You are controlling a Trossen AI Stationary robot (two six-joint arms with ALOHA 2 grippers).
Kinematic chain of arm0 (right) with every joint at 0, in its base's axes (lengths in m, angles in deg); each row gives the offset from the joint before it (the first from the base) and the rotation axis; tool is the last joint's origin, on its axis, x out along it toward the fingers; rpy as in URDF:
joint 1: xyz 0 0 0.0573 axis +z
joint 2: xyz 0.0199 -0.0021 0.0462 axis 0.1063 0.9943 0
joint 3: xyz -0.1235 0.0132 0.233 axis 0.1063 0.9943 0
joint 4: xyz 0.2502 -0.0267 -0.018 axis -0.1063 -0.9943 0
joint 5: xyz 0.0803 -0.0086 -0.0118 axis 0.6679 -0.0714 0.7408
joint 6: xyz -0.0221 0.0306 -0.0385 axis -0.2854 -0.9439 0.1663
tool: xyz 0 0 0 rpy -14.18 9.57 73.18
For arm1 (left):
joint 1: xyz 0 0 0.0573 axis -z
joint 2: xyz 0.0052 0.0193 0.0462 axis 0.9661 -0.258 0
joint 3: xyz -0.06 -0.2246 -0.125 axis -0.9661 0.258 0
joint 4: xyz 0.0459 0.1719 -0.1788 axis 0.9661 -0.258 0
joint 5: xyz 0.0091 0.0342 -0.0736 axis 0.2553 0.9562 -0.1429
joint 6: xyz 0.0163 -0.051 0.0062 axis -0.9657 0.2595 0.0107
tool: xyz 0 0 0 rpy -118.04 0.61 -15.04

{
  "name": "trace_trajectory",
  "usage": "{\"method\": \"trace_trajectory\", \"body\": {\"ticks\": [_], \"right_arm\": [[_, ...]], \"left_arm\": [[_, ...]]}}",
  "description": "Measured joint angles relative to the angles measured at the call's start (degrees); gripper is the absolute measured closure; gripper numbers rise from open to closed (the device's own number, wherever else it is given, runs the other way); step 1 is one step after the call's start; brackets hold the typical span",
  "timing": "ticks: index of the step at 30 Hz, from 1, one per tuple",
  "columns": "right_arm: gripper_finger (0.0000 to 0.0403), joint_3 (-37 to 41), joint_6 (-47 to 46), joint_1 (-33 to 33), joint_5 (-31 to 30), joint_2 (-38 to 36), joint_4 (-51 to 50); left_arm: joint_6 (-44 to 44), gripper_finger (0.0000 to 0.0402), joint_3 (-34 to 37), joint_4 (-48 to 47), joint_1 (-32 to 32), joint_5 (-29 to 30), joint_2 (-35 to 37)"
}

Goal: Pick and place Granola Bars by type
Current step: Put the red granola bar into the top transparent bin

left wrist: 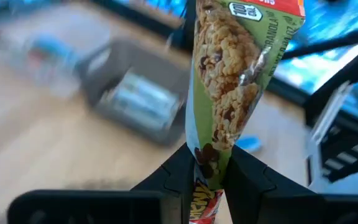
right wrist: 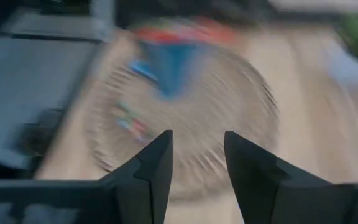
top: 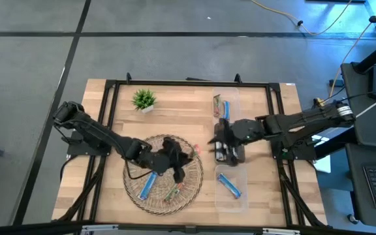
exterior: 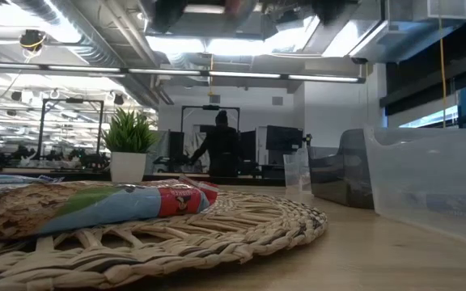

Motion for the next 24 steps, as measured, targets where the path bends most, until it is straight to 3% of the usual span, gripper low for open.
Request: {"method": "trace_trajectory", "body": {"ticks": [4,9,24], "right_arm": [[0.0256,-0.1,6.6,2.1,6.1,-0.7,6.8],[0.0256,0.0,10.5,3.1,7.0,-1.9,9.0],[0.0256,0.1,4.2,3.1,9.3,-1.3,10.6]], "left_arm": [[-8.7,0.0336,0.0,8.8,-1.5,-0.2,0.0],[-16.2,0.0336,0.0,14.6,-2.4,-0.2,0.0],[-20.4,0.0336,0.0,17.1,-3.2,-1.3,0.0]]}}
